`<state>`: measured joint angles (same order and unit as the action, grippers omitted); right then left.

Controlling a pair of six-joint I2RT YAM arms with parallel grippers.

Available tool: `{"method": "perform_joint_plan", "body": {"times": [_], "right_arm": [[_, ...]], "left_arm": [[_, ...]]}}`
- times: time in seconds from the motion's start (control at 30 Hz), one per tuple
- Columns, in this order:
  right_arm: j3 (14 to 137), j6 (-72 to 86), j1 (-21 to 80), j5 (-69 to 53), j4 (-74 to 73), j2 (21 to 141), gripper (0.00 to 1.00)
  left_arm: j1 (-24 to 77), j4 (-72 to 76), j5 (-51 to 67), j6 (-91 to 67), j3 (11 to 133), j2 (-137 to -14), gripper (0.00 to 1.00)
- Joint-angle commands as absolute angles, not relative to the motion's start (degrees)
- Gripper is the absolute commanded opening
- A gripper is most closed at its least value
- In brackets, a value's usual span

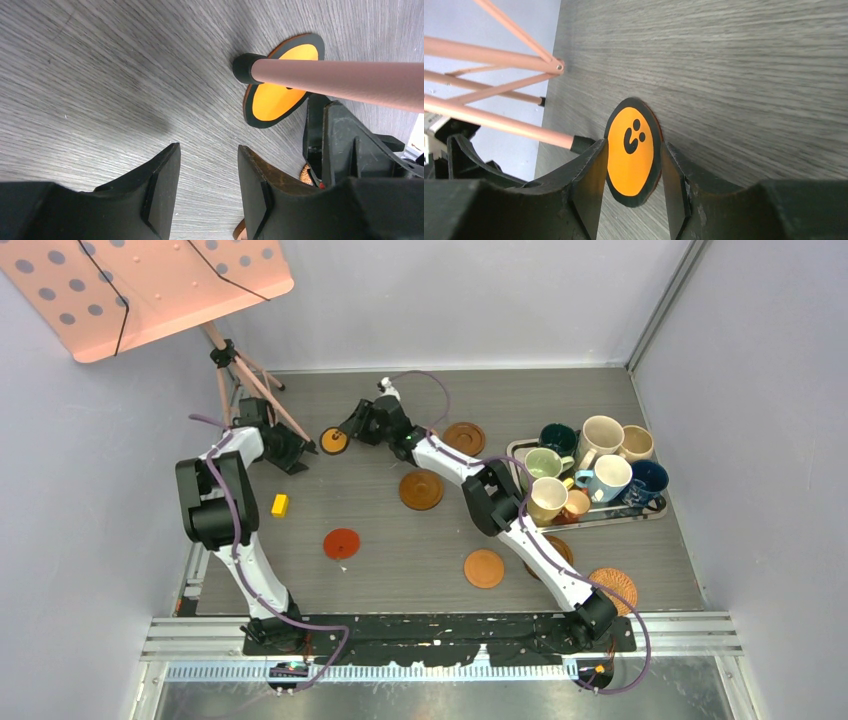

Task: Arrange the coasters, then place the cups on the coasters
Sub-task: Move the coaster to the center of the board.

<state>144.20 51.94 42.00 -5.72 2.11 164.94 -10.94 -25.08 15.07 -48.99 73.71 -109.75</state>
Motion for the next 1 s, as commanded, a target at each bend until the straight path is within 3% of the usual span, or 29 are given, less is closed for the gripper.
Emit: {"method": "perform_joint_plan", "body": {"times": [0.0, 0.47, 0.83, 0.97], "right_arm": [[142.5, 46.4, 43.6, -11.2, 1.5, 161.1, 0.5], [131.8, 42.3, 42.5, -11.9, -0.5, 151.6, 0.42], [143.5, 49.7, 40.0, -5.9, 4.8, 162.0, 0.48], [142.0, 52.5, 39.2, -5.8, 5.5, 162.4, 0.48]], "left_arm": [[-11.4, -24.7, 15.4, -47.6, 73.4, -106.3, 0.48], [-11.8, -22.2, 15.6, -47.6, 75.7, -108.0, 0.48], [-11.5, -14.8, 18.4, -51.6, 74.6, -112.1, 0.48], [-11.0, -12.8, 18.8, -53.5, 74.2, -113.3, 0.47]]}}
